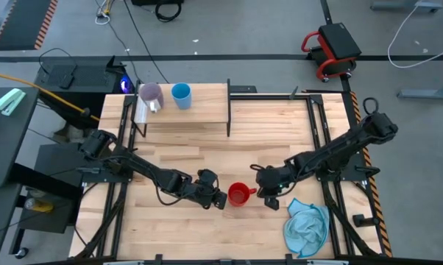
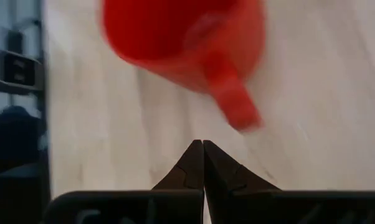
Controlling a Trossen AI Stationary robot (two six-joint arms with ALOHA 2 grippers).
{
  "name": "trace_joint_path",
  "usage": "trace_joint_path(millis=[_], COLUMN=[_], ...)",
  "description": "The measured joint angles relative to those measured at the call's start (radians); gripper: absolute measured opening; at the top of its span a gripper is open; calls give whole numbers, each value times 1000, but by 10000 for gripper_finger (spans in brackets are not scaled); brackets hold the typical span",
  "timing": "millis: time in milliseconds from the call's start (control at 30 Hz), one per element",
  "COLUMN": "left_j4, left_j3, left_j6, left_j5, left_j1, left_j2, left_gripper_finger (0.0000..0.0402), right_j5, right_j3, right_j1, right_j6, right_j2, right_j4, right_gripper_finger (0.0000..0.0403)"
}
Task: Stack small to large cups/mugs on shelf
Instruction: Put the red mug on the shelf
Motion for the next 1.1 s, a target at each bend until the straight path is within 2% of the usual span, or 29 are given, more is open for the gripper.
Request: trace_joint_path(millis=[100,233,333,467,600,733,833,1100], left_j4=[-1,0,0,2,23,103,132,126], left_j3=[0,0,0,0,-1,1,25,91], left_j6=[-1,-22,-51,-99,-154,-163,-154,-97], left_j5=[0,10,24,64,50,27,8,15], left_j1=[0,-13,-42,-95,-132,-124,-100,-44], left_j2=[0,0,0,1,26,74,123,178], left_gripper_finger=[22,13,11,19,29,31,28,33], right_j5=[0,21,84,162,171,142,89,71], right_j3=[2,5,5,5,5,5,6,6], right_j1=[19,23,23,-20,-105,-144,-141,-60], right_j6=[0,-1,-3,-20,-56,-80,-79,-11], right_j2=[7,-36,-94,-137,-103,-45,2,65], right_j4=[48,-60,-160,-158,-132,-52,43,76], right_gripper_finger=[4,4,4,4,4,4,4,4])
